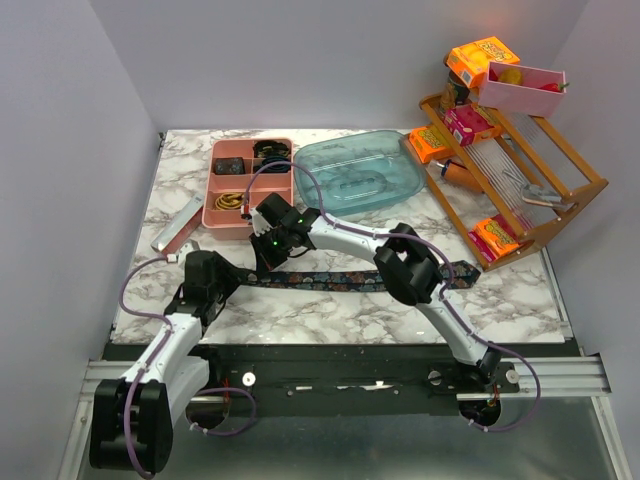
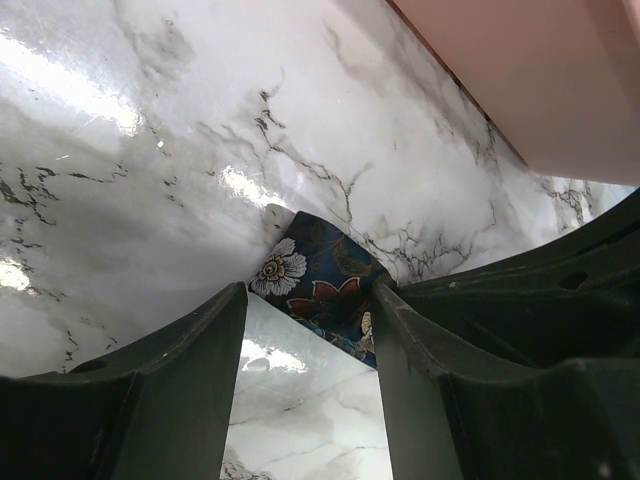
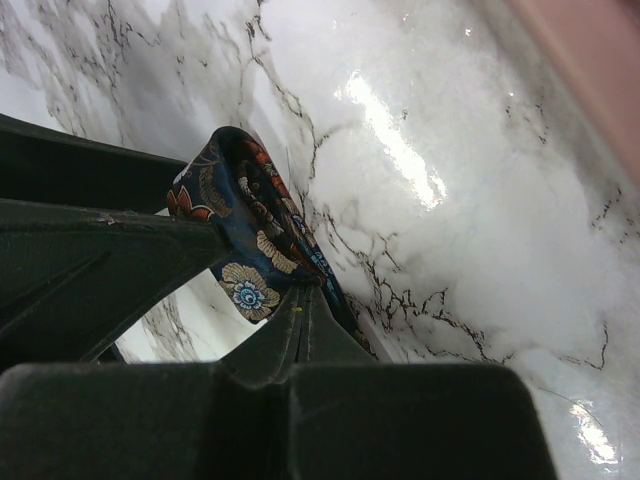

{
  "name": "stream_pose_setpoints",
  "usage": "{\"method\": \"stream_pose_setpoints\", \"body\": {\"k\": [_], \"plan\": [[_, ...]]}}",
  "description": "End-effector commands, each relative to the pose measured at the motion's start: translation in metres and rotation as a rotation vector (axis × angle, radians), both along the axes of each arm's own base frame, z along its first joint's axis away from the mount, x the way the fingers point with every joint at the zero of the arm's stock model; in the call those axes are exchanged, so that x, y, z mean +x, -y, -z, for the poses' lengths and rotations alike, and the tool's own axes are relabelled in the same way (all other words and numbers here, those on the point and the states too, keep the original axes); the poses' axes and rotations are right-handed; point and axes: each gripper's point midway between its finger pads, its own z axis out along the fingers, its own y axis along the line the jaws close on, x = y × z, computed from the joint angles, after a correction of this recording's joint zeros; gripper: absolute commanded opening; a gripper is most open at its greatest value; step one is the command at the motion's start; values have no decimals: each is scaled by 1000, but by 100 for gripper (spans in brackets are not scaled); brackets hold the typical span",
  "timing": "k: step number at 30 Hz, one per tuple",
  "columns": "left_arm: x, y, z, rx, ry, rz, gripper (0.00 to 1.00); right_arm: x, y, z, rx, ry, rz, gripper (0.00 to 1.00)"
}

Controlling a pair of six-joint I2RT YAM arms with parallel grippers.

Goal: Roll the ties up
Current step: Roll the tie at the center of the board.

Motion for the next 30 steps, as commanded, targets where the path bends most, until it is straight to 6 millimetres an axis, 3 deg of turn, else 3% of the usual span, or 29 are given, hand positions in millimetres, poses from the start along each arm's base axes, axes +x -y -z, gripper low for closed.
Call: {"method": "stream_pose_setpoints", "body": {"k": [1, 2, 7, 19, 30], "plan": [[4, -5, 4, -16, 20, -50, 58, -9, 0, 14, -24, -33, -24, 1], [0, -3, 12, -22, -7, -48, 57, -10, 0, 14, -23, -35, -26, 0], [5, 1, 15, -43, 12, -36, 47, -10, 0, 12, -17, -36, -28, 1], [7, 0, -3, -36, 108, -30, 26, -3, -11, -1, 19, -26, -20, 1], [12, 6, -9, -31, 148, -14, 16, -1, -24, -1, 35, -48, -23, 1]]}}
